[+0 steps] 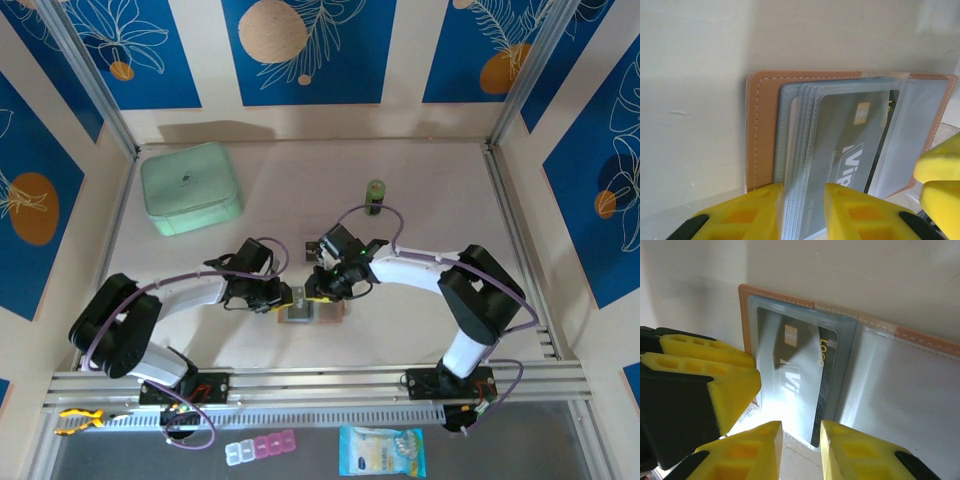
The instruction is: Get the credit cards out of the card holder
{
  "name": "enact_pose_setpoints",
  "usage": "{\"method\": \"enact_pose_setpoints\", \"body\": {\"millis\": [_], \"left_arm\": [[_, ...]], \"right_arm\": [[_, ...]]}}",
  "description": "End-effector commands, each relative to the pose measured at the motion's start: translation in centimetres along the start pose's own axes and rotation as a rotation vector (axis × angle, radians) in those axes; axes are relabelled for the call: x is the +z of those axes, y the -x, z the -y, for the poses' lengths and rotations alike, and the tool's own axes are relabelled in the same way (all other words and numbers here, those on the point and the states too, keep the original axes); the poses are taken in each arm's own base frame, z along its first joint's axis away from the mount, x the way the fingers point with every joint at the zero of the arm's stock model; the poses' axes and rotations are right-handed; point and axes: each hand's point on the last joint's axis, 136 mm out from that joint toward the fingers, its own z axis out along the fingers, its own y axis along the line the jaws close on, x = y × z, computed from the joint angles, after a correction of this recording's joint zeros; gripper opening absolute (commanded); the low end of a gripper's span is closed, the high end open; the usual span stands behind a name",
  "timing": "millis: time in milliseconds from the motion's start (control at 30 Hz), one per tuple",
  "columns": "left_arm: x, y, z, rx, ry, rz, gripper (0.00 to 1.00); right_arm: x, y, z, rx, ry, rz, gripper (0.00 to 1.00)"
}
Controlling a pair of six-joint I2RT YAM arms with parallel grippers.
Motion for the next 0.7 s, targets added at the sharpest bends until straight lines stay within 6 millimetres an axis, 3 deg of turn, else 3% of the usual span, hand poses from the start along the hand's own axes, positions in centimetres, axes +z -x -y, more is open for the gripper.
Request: {"method": "enact_pose_setpoints", "body": {"millis": [0, 667], "left_arm": [[-0.4, 0.2, -0.2, 0.020, 0.031, 0.000, 0.28], [0.2, -0.4, -1.2, 0.003, 0.064, -0.037, 0.24]], "right_arm": [[0.5, 0.0, -1.2, 0.003, 0.044, -0.024, 0.28], [2.3, -0.2, 0.3, 0.028, 0.005, -0.050, 0.25]]}}
